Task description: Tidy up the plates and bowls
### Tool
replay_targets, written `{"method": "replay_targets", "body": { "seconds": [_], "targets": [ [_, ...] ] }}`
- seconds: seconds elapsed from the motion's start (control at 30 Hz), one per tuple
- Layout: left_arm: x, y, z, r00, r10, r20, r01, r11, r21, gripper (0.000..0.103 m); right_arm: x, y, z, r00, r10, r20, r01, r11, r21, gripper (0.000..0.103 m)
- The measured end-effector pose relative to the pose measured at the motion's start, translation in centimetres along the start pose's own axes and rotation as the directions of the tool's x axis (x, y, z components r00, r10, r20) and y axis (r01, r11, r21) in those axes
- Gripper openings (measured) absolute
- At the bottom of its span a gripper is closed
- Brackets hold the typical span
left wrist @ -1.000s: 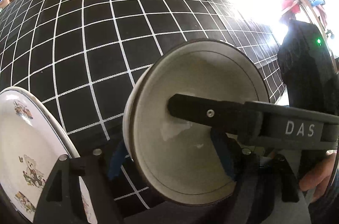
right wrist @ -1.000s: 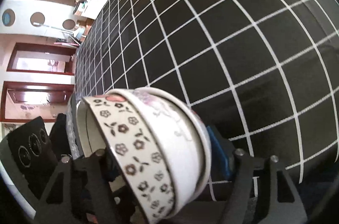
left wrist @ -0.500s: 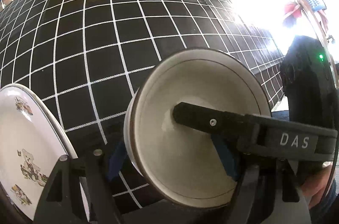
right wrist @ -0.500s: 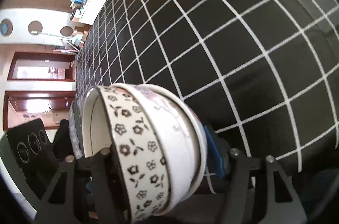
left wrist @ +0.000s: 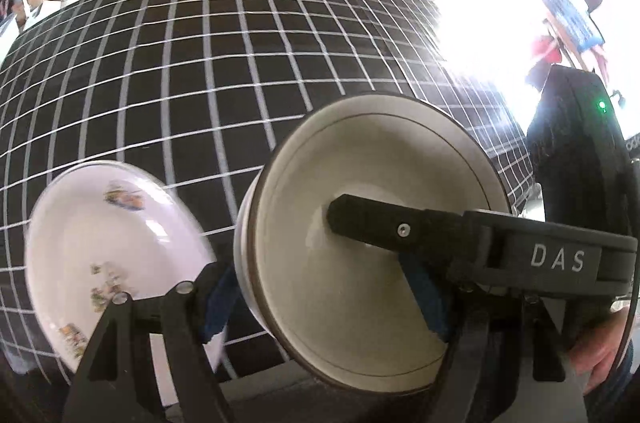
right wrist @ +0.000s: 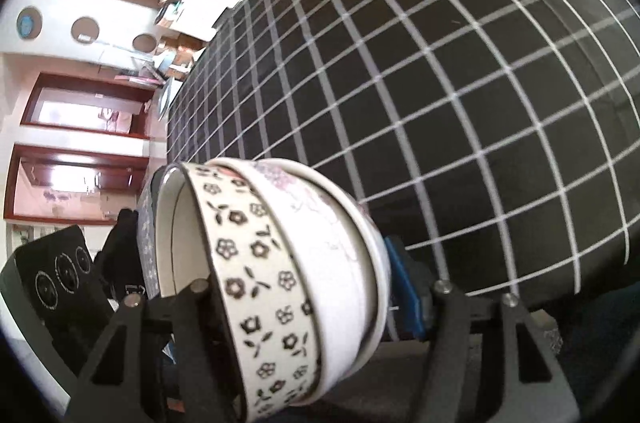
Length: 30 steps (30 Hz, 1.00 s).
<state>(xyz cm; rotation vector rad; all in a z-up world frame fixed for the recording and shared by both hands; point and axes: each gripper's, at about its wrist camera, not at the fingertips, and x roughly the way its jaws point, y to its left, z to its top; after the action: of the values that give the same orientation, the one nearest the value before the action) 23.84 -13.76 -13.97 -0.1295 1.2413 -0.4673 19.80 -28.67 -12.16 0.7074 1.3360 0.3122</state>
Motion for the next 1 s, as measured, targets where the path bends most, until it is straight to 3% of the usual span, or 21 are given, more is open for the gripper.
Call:
{"method": "replay_targets", "body": {
  "seconds": [0.43,0.7,1.0],
  "targets": [
    [-4.5,8.5,-0.5,0.997,0.059,0.048,-0.051,0.988,-0.147,0.075,6.9,7.4,1.2,0.993,0.006,-0.114,-0.021,0.991,-0.133,0.067],
    [-4.5,14.2,-1.6,0.997,0.064,0.041,-0.053,0.973,-0.223,0.075,10.4,9.3,0.9,0.985,-0.022,-0.173,-0.007,0.986,-0.165,0.067],
    [-4.0,16.0,-1.8,0.997,0.066,0.028,-0.058,0.968,-0.243,0.075,11.8,9.2,0.7,0.981,-0.026,-0.194,-0.01,0.983,-0.181,0.067]
  ]
}}
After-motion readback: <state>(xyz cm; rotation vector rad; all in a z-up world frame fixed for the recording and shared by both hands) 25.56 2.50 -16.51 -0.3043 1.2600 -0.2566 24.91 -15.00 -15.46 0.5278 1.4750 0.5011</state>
